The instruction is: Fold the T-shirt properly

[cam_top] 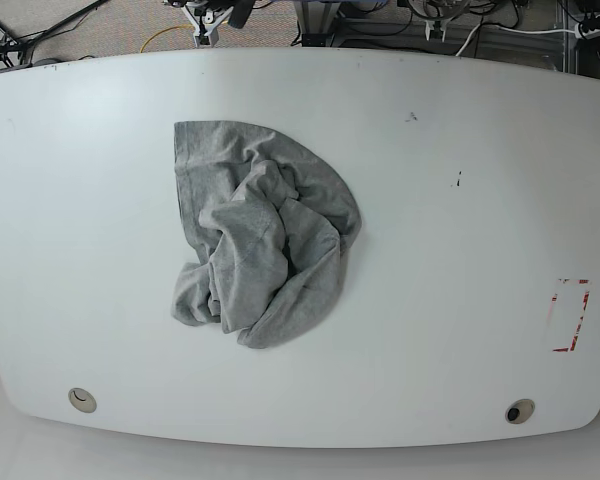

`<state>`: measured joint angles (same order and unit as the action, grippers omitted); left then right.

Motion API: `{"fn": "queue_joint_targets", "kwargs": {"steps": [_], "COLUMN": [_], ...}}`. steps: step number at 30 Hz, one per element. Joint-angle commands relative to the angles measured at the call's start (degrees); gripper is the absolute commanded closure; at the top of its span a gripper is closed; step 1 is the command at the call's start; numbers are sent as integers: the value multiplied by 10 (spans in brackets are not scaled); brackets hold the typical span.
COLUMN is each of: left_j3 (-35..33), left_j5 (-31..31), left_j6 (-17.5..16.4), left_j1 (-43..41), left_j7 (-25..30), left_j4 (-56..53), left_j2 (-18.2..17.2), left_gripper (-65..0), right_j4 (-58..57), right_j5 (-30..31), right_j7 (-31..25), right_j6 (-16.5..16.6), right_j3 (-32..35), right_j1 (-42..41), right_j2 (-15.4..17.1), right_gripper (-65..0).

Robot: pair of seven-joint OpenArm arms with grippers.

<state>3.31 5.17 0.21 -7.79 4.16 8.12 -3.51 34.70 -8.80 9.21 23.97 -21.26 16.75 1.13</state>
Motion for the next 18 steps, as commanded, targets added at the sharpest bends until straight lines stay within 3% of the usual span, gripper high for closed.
{"fn": "queue_joint_targets", "kwargs": {"steps": [1, 18], "left_j3": [4, 2], "left_j5": [5, -1], "left_j6": [8, 2], "left_j1": [-3, -3], "left_j7": [4, 6], "left_j4": [4, 2], "left_j2": [-1, -4], "left_gripper": [-426, -424], "right_j4": [5, 6], "right_j5": [2, 4], "right_j7": [1, 2], "right_j6": [1, 5], "right_j3": [1, 1], "right_j1": [3, 4], "right_j2": [2, 3], "right_gripper": [-144, -139]}}
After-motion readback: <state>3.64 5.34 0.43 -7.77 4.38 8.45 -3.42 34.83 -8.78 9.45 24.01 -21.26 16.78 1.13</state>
